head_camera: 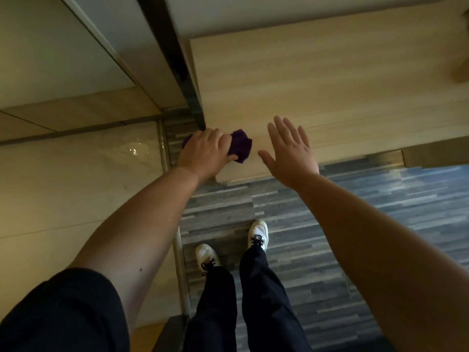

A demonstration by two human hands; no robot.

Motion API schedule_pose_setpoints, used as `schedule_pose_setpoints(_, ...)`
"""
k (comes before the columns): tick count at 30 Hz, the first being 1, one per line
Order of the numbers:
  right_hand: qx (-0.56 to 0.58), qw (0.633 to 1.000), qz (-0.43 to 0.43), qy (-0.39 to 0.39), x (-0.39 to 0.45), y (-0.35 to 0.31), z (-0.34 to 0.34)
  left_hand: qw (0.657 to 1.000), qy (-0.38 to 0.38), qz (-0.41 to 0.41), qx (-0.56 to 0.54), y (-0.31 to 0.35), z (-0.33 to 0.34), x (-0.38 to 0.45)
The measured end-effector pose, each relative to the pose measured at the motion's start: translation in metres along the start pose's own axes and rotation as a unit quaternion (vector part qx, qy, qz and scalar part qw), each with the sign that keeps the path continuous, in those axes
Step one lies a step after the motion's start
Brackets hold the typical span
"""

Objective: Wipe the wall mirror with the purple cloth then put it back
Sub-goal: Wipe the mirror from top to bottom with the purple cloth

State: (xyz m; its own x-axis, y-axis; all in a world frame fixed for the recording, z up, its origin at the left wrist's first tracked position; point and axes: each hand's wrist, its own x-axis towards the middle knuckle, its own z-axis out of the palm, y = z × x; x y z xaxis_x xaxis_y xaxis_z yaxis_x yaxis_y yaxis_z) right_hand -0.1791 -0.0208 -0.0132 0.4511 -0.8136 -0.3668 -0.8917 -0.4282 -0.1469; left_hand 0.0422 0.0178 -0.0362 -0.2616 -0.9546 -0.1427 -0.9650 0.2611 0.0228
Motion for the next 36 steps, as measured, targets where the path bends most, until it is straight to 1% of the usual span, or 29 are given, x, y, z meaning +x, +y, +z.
schedule_pose_setpoints(3, 0.000, 1.000, -0.028, 0.008, -0.004, -0.030, -0.033, 0.999, 0.031, -0.020, 0.001, -0.011, -0.037, -0.021)
schedule_pose_setpoints(5, -0.008, 0.998, -0.061, 0.029, -0.009, -0.057, -0.063, 0.997, 0.057, -0.047, 0.002, -0.024, -0.069, -0.039)
schedule_pose_setpoints(9, -0.010, 0.987, -0.137, 0.083, -0.020, -0.121, -0.144, 0.982, 0.145, -0.120, 0.026, -0.074, -0.152, -0.085)
schedule_pose_setpoints(11, -0.009, 0.979, -0.172, 0.106, -0.026, -0.155, -0.186, 0.968, 0.190, -0.149, 0.066, -0.107, -0.196, -0.115)
schedule_pose_setpoints(13, -0.032, 0.969, -0.206, 0.132, -0.030, -0.192, -0.226, 0.949, 0.235, -0.183, 0.102, -0.139, -0.244, -0.145)
schedule_pose_setpoints(17, -0.078, 0.941, -0.252, 0.210, -0.030, -0.270, -0.312, 0.905, 0.314, -0.230, 0.170, -0.192, -0.348, -0.199)
schedule_pose_setpoints(22, -0.098, 0.896, -0.288, 0.323, -0.044, -0.355, -0.431, 0.843, 0.396, -0.253, 0.264, -0.244, -0.467, -0.259)
schedule_pose_setpoints(25, -0.086, 0.868, -0.293, 0.391, -0.057, -0.402, -0.488, 0.817, 0.421, -0.253, 0.303, -0.268, -0.528, -0.290)
schedule_pose_setpoints(31, -0.089, 0.819, -0.297, 0.482, -0.074, -0.470, -0.575, 0.771, 0.461, -0.250, 0.361, -0.309, -0.627, -0.327)
schedule_pose_setpoints(36, -0.093, 0.784, -0.299, 0.536, -0.069, -0.499, -0.629, 0.744, 0.485, -0.251, 0.385, -0.339, -0.678, -0.338)
